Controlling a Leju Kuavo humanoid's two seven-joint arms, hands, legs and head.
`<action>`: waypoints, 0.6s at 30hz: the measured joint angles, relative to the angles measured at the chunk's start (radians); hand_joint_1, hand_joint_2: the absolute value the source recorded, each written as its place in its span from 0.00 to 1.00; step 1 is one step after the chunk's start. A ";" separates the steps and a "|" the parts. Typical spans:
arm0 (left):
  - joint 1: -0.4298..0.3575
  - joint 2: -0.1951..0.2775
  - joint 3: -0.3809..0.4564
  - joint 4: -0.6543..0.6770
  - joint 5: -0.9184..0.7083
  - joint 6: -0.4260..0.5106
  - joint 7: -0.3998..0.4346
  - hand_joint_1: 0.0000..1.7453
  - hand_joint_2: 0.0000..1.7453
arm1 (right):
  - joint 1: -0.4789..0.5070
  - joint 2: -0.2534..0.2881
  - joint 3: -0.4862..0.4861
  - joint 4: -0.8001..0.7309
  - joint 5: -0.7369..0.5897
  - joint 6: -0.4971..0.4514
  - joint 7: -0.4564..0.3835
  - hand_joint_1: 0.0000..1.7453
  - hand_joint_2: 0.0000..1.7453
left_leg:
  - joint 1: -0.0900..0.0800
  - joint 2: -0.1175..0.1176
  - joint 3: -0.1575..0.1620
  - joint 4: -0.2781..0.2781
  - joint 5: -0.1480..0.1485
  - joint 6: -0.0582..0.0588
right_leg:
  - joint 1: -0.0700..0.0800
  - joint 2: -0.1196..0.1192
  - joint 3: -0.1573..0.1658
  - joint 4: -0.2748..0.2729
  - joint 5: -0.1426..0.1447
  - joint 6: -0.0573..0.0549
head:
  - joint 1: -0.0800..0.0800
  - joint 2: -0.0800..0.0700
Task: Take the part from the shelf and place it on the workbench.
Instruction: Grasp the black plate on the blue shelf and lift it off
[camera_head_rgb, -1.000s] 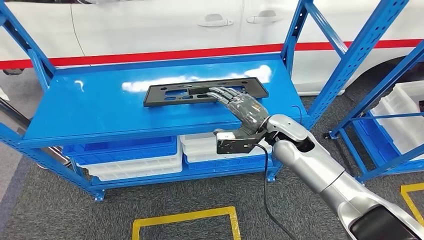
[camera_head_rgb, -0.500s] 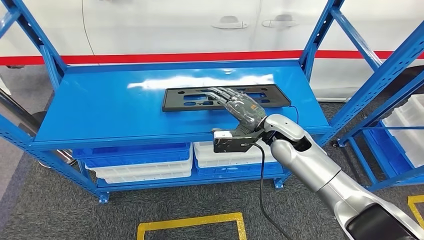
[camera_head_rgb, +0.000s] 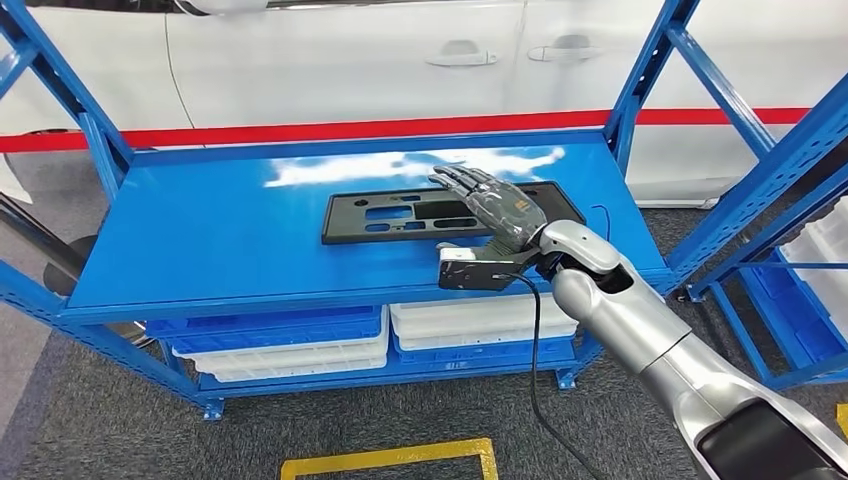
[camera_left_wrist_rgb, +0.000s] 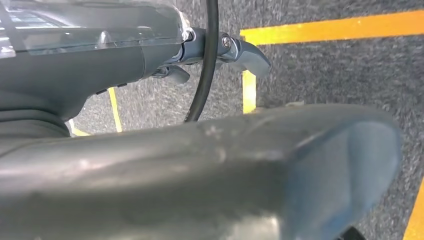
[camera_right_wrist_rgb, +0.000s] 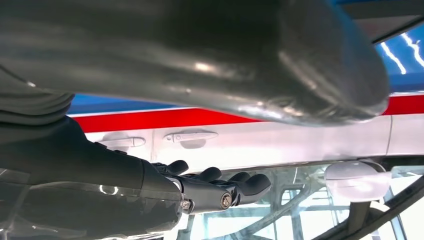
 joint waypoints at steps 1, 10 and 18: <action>0.001 0.000 0.000 0.000 0.000 0.000 0.000 0.00 0.00 | -0.001 -0.001 0.000 0.002 0.000 0.000 0.000 0.00 0.00 | 0.002 0.001 0.019 -0.048 0.025 -0.007 | -0.002 0.001 -0.002 0.017 -0.013 0.011 | 0.000 0.000; 0.001 0.001 0.000 0.000 0.000 -0.002 0.000 0.00 0.00 | -0.011 0.009 -0.004 0.030 0.000 -0.002 0.007 0.00 0.00 | 0.001 -0.006 0.055 -0.102 0.011 0.055 | -0.006 0.004 -0.089 0.191 -0.097 0.049 | 0.000 0.000; -0.002 -0.001 -0.002 0.000 0.005 -0.003 0.000 0.00 0.00 | -0.019 0.013 -0.022 0.095 0.001 -0.010 0.015 0.00 0.75 | -0.005 -0.015 0.104 -0.111 -0.025 0.053 | 0.008 0.009 -0.115 0.087 0.059 0.015 | 0.000 0.000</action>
